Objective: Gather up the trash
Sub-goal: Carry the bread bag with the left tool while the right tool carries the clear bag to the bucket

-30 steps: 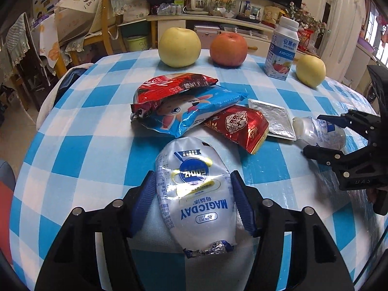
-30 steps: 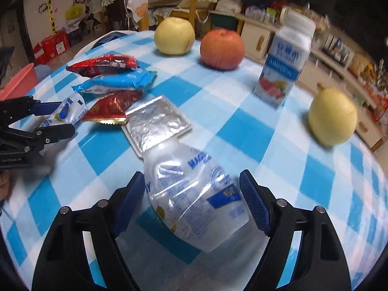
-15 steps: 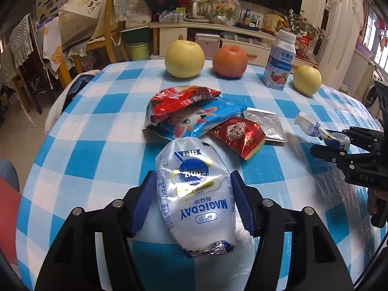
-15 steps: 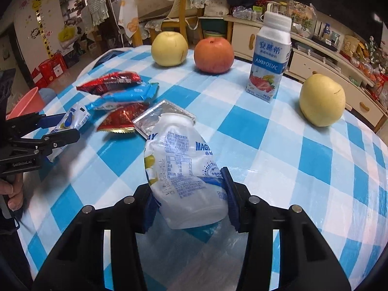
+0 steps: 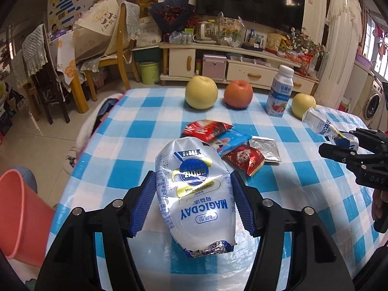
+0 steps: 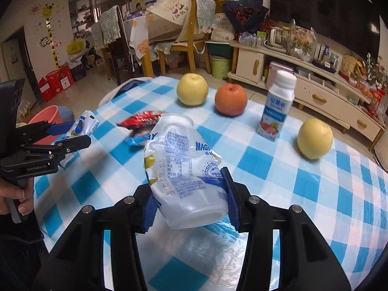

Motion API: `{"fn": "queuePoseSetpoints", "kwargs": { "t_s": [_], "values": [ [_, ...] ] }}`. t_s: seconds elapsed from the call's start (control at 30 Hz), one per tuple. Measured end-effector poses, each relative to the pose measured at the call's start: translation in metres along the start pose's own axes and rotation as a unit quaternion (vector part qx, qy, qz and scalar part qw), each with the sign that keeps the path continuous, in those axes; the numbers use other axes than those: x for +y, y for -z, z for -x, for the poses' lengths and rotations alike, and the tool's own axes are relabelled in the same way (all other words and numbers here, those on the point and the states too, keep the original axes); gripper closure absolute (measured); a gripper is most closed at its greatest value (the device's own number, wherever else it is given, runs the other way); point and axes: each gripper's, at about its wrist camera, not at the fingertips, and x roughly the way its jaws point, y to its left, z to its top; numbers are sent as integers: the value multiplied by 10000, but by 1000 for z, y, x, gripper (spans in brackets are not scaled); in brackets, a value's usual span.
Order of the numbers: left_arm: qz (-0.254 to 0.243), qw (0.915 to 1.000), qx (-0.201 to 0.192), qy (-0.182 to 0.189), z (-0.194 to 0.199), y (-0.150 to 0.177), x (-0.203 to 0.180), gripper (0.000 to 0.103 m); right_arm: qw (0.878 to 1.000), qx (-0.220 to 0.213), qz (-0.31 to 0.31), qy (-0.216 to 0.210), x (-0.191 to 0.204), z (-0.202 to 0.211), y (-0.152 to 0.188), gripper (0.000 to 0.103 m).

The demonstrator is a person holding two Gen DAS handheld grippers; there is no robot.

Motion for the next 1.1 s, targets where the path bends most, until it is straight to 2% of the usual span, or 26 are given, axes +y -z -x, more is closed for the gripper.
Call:
{"fn": "queuePoseSetpoints", "kwargs": {
  "t_s": [0.47,0.87,1.1],
  "values": [
    [485,9961,-460,-578,69,-4,77,40,9972,-367,467,-446,90,17,-52,54],
    [943,9857,-637,-1246,117,9,157,40,9892,-510,898,-1039,184,6,-94,54],
    [1189,9774,-675,-1610,141,18,209,40,9788,-569,1303,-1474,253,-10,-125,54]
  ]
}}
